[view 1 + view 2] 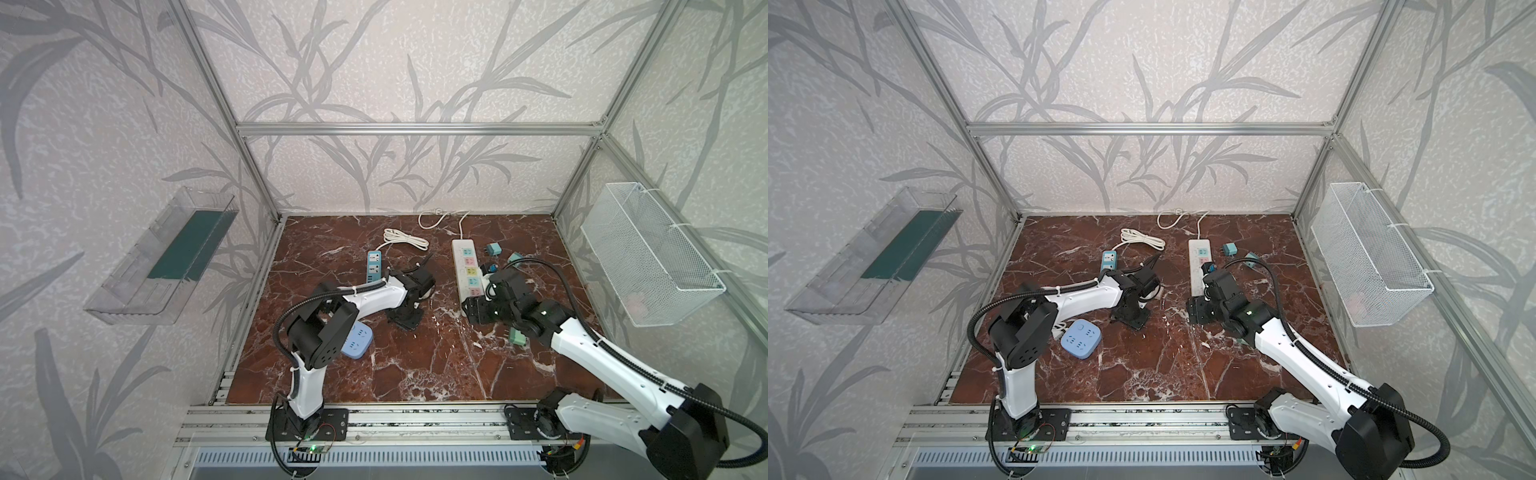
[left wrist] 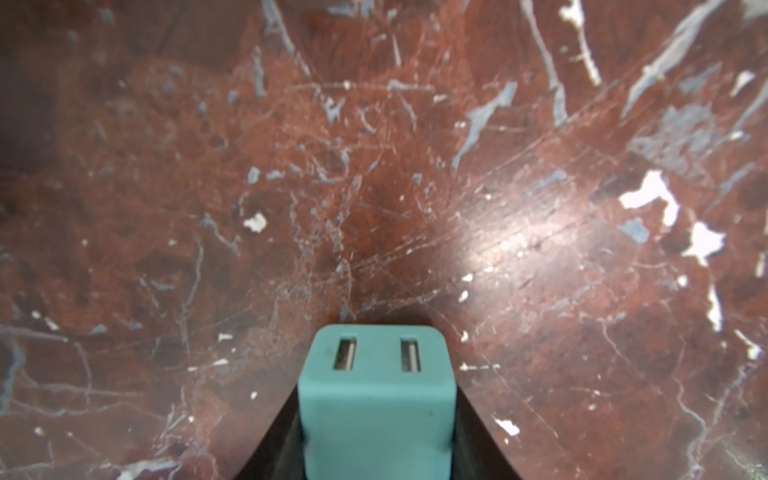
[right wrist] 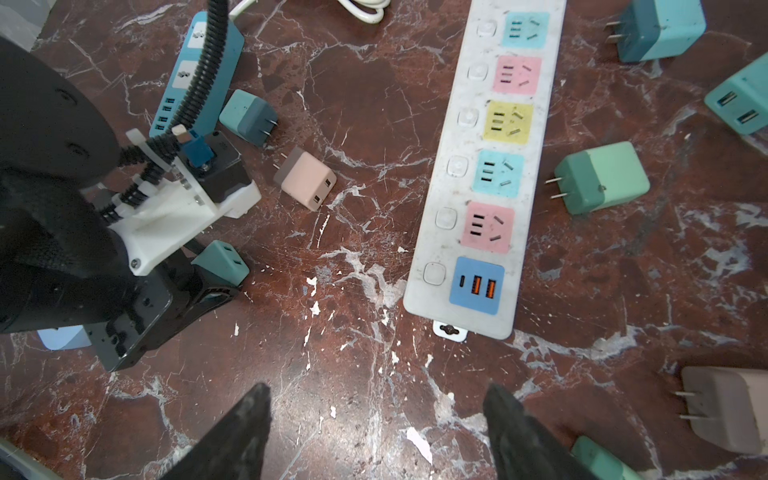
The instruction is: Insert the plug
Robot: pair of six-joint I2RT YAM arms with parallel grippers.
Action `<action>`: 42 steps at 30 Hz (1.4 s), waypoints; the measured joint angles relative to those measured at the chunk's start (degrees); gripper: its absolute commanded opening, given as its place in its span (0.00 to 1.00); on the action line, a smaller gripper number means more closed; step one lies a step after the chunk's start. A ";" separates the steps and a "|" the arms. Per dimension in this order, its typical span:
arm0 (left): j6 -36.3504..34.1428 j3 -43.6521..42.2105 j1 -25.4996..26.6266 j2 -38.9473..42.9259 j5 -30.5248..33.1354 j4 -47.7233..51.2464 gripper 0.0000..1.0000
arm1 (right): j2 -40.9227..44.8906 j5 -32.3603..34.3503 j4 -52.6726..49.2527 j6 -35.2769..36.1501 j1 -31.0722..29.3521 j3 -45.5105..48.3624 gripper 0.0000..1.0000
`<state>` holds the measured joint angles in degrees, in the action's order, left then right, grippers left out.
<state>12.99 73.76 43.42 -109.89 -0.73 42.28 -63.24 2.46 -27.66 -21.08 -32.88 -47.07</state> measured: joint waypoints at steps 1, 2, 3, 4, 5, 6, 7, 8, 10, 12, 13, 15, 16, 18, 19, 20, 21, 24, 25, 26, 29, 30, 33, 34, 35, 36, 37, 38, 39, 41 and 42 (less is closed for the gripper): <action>-0.17 -0.83 0.07 1.27 0.02 -0.63 0.00 | 0.09 -0.02 -0.11 0.07 0.00 0.00 0.71; -0.44 -1.66 0.15 2.99 0.07 -1.31 0.00 | 0.15 -0.09 -0.28 0.17 0.02 -0.02 0.68; -0.87 -2.62 0.37 5.64 0.28 -2.29 0.00 | 0.17 -0.26 -0.59 0.24 0.02 -0.04 0.63; -1.36 -3.34 0.55 7.89 0.48 -3.45 0.00 | 0.17 -0.44 -0.94 0.26 0.02 -0.11 0.57; -2.56 -4.70 1.09 11.67 0.96 -5.75 0.00 | 0.17 -1.03 -1.38 0.39 0.09 -0.33 0.47; -3.58 -6.12 1.64 15.17 1.42 -8.33 0.00 | 0.17 -1.42 -1.62 0.42 0.15 -0.66 0.40; -5.18 -8.15 2.32 18.97 1.73 -11.74 0.00 | 0.20 -2.03 -1.81 0.59 0.24 -1.01 0.33; -7.54 -11.50 3.28 23.71 1.97 -17.14 0.00 | 0.31 -3.10 -1.84 0.81 0.31 -1.46 0.26; -12.11 -18.99 4.83 31.61 1.92 -27.89 0.00 | 0.63 -5.03 -1.79 1.05 0.35 -2.27 0.18; -18.18 -28.28 6.32 37.94 0.68 -40.74 0.00 | 1.09 -7.56 -1.77 1.20 0.52 -3.26 0.17; -20.63 -31.91 6.71 39.39 0.28 -45.46 0.00 | 1.22 -8.52 -1.77 1.22 0.57 -3.69 0.19; -26.45 -37.90 6.99 40.09 -0.72 -52.98 0.00 | 1.42 -11.47 -1.73 1.29 0.61 -4.90 0.29; -28.28 -39.26 7.10 39.74 -0.90 -54.49 0.00 | 1.42 -12.68 -1.60 1.38 0.66 -5.31 0.36; -32.17 -41.05 7.23 39.26 -1.40 -57.24 0.00 | 1.38 -16.31 -1.09 1.53 0.66 -6.12 0.49; -33.22 -41.38 7.30 39.28 -1.64 -58.66 0.00 | 1.22 -17.86 -0.87 1.53 0.66 -6.43 0.52; -34.32 -41.40 7.39 39.30 -1.88 -60.30 0.00 | 0.94 -19.78 -0.44 1.44 0.63 -6.64 0.55; -35.23 -41.38 7.45 39.34 -2.19 -61.99 0.00 | 0.50 -21.51 0.28 1.29 0.63 -6.69 0.56; -37.05 -41.35 7.67 39.52 -2.75 -64.70 0.00 | -1.44 -25.62 2.21 0.50 0.13 -6.69 0.60; -37.40 -41.35 7.76 39.52 -2.89 -65.16 0.00 | -2.12 -26.38 2.89 0.11 -0.17 -6.69 0.60; -37.70 -41.35 7.87 39.52 -3.06 -65.44 0.00 | -2.91 -27.08 3.50 -0.11 -0.61 -6.69 0.60; -38.34 -41.35 8.31 39.50 -3.45 -65.66 0.00 | -5.11 -28.63 5.11 -0.52 -2.23 -6.78 0.60; -38.53 -41.35 8.37 39.50 -3.50 -65.68 0.00 | -5.73 -28.98 5.64 -0.66 -2.64 -6.80 0.60; -38.82 -41.35 8.57 39.50 -3.63 -65.72 0.00 | -7.37 -29.70 6.67 -1.46 -3.58 -7.28 0.57; -38.88 -41.35 8.61 39.50 -3.65 -65.72 0.00 | -7.93 -29.88 6.93 -1.49 -3.78 -7.61 0.56; -38.91 -41.35 8.63 39.50 -3.65 -65.75 0.00 | -8.55 -30.01 7.28 -1.66 -4.04 -8.00 0.54; -38.93 -41.35 8.66 39.50 -3.65 -65.79 0.00 | -9.25 -30.03 7.56 -1.73 -4.33 -8.48 0.49; -38.93 -41.35 8.66 39.50 -3.65 -65.83 0.00 | -9.77 -30.08 8.07 -1.84 -4.46 -8.74 0.45; -38.93 -41.35 8.68 39.50 -3.67 -65.88 0.00 | -10.34 -30.10 8.37 -1.86 -4.66 -9.05 0.42; -38.93 -41.35 8.68 39.50 -3.67 -65.90 0.00 | -10.93 -30.18 8.61 -2.08 -4.81 -9.31 0.38; -38.93 -41.35 8.68 39.50 -3.63 -65.85 0.00 | -11.76 -30.67 9.33 -2.29 -5.03 -9.42 0.34; -38.91 -41.35 8.68 39.50 -3.61 -65.83 0.00 | -12.09 -30.88 9.55 -2.36 -5.14 -9.44 0.33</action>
<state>-25.91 32.40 52.10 -70.39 -4.34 -23.55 -75.33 -28.42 -18.11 -23.44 -38.02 -56.51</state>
